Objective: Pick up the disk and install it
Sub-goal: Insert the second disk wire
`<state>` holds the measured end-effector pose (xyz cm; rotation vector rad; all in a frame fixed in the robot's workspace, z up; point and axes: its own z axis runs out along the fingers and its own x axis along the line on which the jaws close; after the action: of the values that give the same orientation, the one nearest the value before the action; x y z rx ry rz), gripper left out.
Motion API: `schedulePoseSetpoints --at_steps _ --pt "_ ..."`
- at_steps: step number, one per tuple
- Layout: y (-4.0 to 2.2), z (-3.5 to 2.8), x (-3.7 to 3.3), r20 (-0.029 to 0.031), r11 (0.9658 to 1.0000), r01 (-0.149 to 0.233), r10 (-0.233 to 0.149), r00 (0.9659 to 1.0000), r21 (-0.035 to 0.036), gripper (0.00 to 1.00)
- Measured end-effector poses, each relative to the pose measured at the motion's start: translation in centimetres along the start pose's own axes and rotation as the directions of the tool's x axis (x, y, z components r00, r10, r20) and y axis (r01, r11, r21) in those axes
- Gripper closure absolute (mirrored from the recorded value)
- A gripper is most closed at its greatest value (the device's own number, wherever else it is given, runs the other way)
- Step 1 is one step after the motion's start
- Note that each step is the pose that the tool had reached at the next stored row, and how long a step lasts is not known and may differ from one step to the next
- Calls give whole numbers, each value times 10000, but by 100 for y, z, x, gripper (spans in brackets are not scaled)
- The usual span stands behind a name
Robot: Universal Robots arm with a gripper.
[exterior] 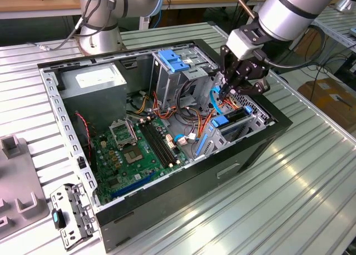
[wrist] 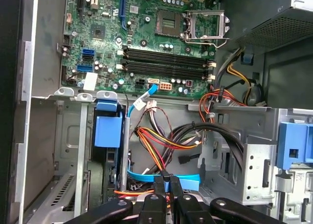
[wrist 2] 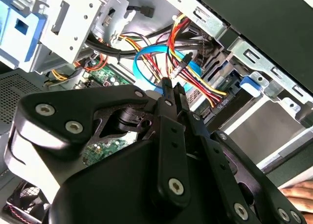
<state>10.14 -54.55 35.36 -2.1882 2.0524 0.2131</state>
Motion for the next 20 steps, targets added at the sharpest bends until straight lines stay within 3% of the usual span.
schedulePoseSetpoints --at_steps 2,3,9,16,20 --pt "3 -11 58 417 10000 7 -9 9991 40 84" --pt "6 -17 92 482 10000 8 -10 9988 46 84" --pt "15 -44 229 509 10000 8 -10 9987 47 84" --pt "19 -42 297 511 10000 -43 40 9987 58 84" --pt "21 -25 325 501 9997 -231 225 9985 100 84"
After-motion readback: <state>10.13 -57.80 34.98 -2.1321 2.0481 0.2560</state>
